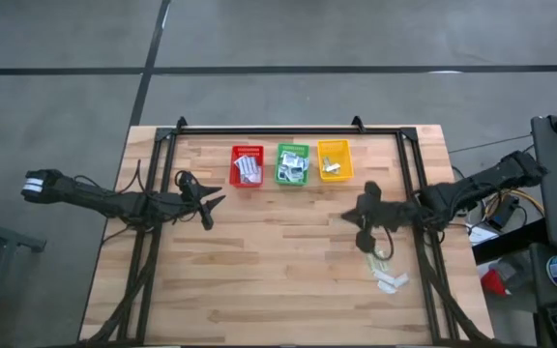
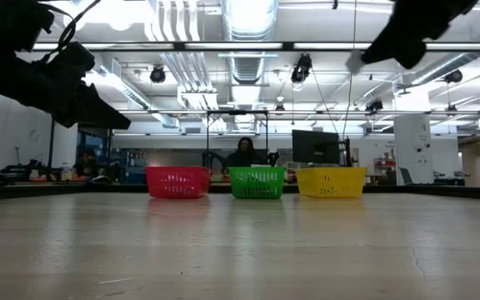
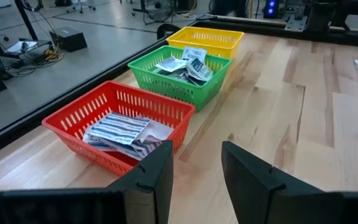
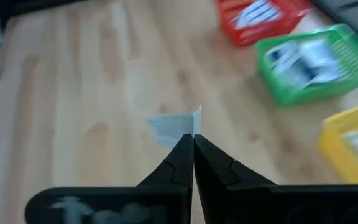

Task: Pick & Place First Aid Supplies
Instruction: Put the green bandage into the yellow basket

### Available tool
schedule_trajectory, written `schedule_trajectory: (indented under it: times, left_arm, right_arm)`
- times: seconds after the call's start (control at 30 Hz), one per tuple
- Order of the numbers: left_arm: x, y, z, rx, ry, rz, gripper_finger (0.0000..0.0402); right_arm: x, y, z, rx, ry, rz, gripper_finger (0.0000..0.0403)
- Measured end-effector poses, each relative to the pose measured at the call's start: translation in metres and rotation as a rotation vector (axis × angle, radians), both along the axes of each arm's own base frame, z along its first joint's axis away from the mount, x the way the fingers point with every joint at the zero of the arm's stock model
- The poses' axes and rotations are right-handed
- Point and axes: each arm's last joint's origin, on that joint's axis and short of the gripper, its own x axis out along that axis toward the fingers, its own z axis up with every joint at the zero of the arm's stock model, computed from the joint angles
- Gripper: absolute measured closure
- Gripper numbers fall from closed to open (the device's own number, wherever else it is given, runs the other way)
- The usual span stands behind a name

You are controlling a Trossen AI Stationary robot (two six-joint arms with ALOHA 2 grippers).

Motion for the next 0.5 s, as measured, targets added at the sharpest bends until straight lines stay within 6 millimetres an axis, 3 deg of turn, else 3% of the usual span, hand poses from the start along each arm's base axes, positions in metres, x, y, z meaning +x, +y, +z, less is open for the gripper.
schedule_trajectory:
  times: [0.27,0.5]
  left_arm:
    - [0.000,0.000,0.000,0.000,-0.001,0.000,0.0268]
    - [0.000,0.000,0.000,0.000,-0.002,0.000,0.0268]
  right_arm:
    - [0.010,-0.051,0.009,-0.127,-0.051,-0.158,0.0394]
    - [0.011,-0.100,0.003,-0.211,0.032,-0.341,0.0394]
